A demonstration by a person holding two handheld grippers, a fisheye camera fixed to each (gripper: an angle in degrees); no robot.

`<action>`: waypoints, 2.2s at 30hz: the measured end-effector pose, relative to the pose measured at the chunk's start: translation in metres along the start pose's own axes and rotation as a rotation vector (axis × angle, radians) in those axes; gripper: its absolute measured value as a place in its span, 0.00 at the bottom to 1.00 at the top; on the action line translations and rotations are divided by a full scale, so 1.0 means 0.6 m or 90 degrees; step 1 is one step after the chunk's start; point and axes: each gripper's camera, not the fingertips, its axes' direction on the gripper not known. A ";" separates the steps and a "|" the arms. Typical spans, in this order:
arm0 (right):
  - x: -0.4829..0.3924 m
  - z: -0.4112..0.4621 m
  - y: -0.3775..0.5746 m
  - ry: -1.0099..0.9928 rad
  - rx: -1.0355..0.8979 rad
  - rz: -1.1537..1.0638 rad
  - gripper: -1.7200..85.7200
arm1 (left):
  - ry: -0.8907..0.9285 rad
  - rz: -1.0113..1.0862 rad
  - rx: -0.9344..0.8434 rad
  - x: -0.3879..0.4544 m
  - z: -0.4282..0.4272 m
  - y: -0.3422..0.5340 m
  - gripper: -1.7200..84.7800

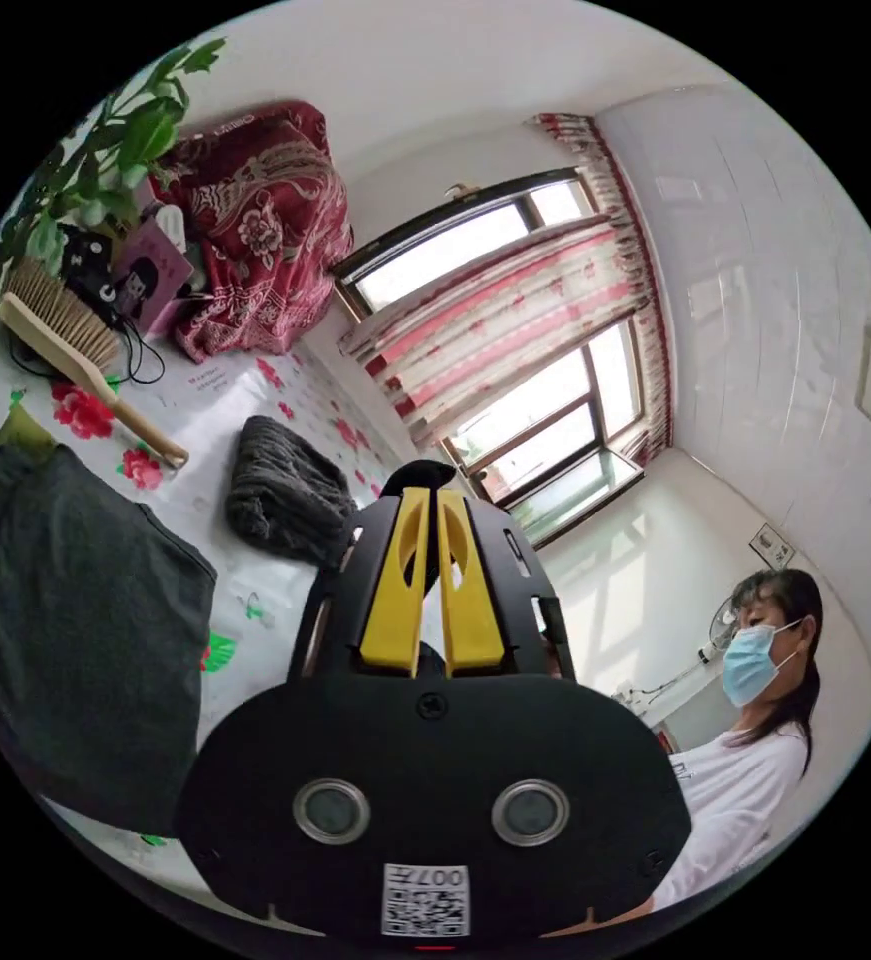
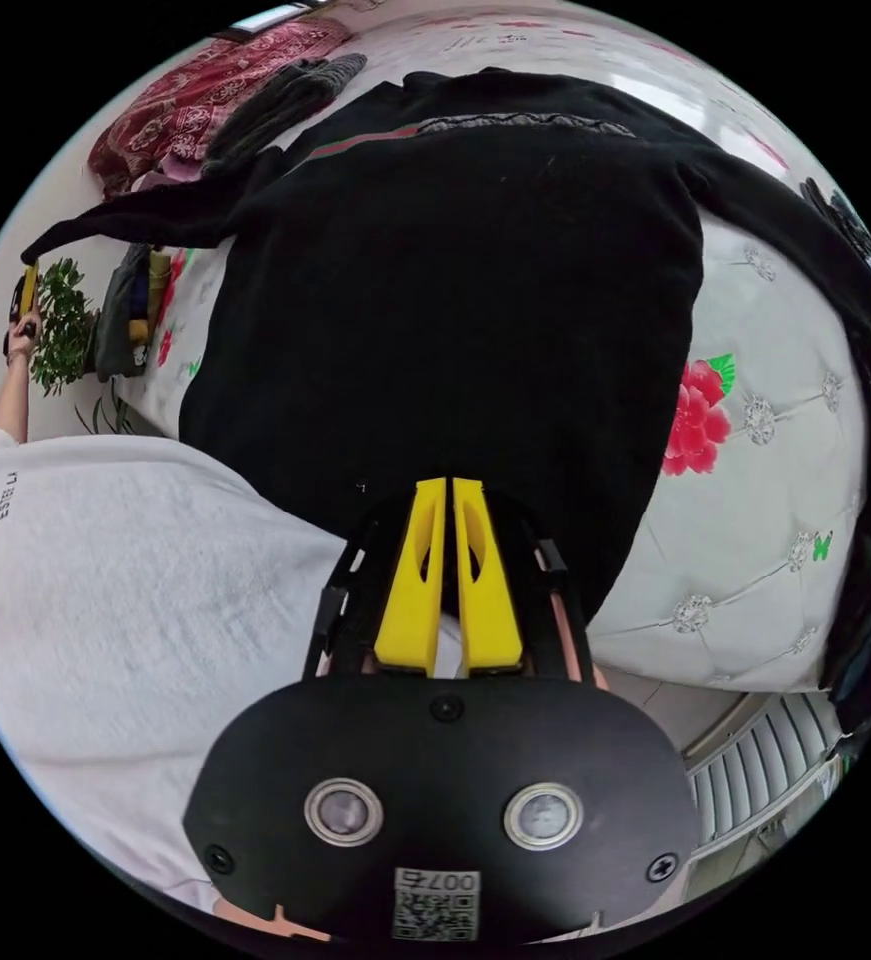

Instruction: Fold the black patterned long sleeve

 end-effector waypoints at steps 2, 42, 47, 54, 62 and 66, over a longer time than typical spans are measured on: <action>-0.018 -0.027 0.016 0.009 0.025 -0.024 0.02 | -0.005 -0.036 0.067 -0.021 -0.054 -0.007 0.01; -0.104 -0.243 0.173 -0.057 0.249 -0.117 0.05 | -0.358 0.248 -0.702 0.179 0.876 1.098 0.11; -0.159 -0.169 0.163 0.046 0.128 -0.180 0.03 | -0.517 0.252 -0.727 0.100 0.949 1.149 0.08; -0.176 -0.227 0.198 0.061 0.038 -0.236 0.05 | -0.488 0.208 -0.701 0.064 0.926 1.171 0.08; 0.107 -0.485 0.182 -0.108 0.414 0.120 0.10 | -0.471 0.179 -0.595 0.119 0.814 1.148 0.08; 0.265 -0.578 0.173 -0.072 0.555 0.319 0.11 | -0.470 0.167 -0.626 0.144 0.786 1.181 0.08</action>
